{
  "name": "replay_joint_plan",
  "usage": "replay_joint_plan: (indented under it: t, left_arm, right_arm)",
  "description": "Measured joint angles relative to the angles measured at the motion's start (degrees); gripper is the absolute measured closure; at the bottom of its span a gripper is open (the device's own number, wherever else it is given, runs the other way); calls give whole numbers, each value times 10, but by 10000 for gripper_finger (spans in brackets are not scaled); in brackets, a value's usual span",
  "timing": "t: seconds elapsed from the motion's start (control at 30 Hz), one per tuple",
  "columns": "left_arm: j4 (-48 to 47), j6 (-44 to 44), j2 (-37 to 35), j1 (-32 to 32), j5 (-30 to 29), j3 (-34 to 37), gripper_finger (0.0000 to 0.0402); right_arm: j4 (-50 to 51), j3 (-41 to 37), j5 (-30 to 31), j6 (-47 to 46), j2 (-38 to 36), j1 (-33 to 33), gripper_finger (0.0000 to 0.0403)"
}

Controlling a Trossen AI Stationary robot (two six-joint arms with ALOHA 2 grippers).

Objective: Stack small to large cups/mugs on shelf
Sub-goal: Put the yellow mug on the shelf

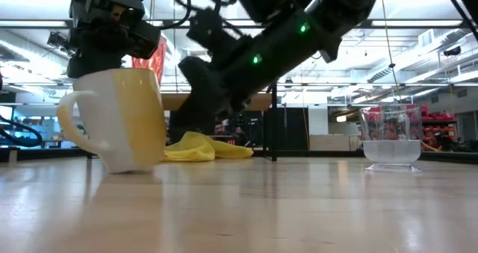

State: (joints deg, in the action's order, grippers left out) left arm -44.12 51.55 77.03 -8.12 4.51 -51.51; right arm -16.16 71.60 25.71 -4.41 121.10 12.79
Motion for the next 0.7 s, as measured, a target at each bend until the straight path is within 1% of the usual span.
replay_joint_plan:
  t: [0.2, 0.7]
  left_arm:
    - [11, -8, 0, 0, -3, 0, 313]
    - [37, -24, -2, 2, -7, 0, 302]
  right_arm:
    - [31, 0, 34, -3, -20, 17, 372]
    - [50, 0, 32, -16, -23, 55, 372]
